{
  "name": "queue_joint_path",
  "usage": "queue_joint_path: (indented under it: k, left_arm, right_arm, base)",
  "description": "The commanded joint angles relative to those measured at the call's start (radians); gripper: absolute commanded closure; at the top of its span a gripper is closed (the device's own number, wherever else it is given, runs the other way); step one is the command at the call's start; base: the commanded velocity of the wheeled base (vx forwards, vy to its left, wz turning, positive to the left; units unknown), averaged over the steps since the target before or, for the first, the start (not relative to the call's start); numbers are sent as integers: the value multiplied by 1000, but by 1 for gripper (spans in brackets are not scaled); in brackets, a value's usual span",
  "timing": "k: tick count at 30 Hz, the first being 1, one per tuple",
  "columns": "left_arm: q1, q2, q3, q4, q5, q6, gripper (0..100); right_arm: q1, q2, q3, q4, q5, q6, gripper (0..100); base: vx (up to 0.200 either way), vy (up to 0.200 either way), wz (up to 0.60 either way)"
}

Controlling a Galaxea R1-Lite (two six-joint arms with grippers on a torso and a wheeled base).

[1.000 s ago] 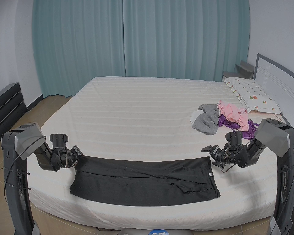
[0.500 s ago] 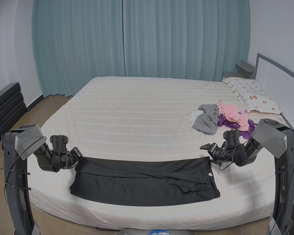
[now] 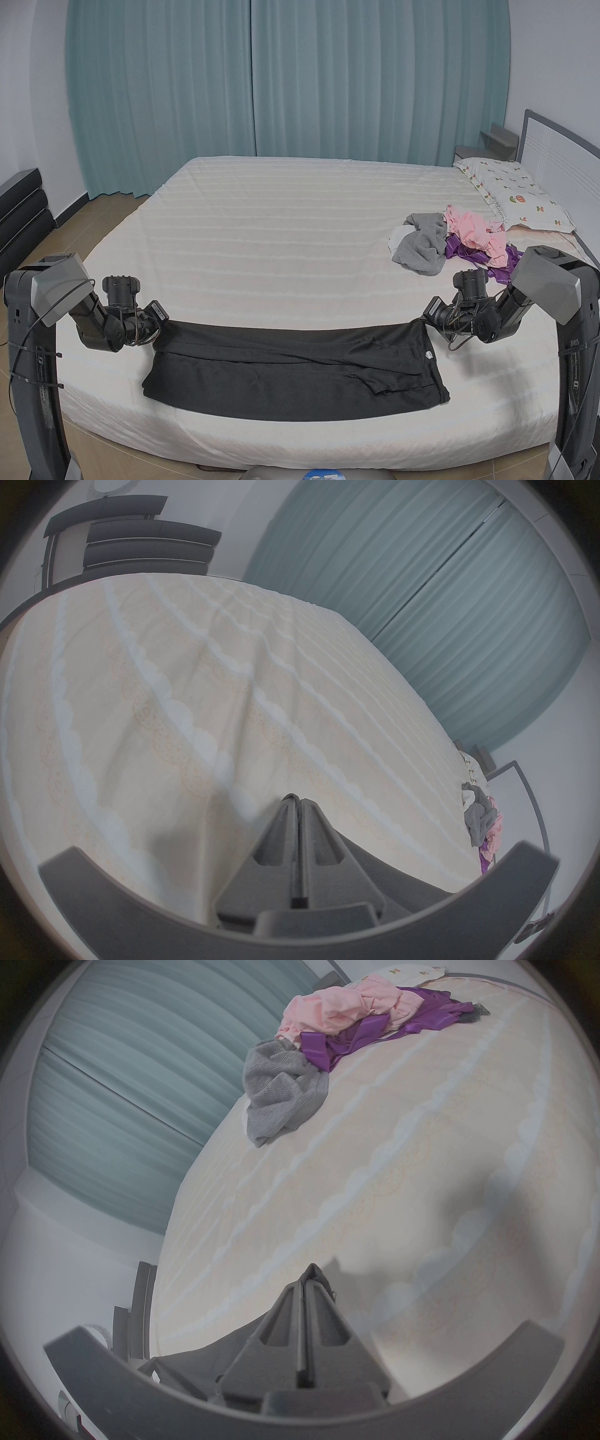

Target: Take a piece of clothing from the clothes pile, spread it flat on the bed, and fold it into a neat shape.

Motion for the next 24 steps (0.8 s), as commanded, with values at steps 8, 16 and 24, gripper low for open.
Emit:
queue_joint_path:
  k: [8,16,24]
  left_arm:
    - [0,2,0,-1,0,-1,100]
    - [0,-2,0,9,0,-4,0]
    - [8,-47,47,6,-22,-10,0]
  right_arm:
    - [-23,-6,9,0,0,0,100]
    - [-23,-18,22,-2,6,9,0]
    - [-24,-104,101,-11,70,87,0]
  base:
    - [0,0,0]
    - [0,0,0]
    - [0,0,0]
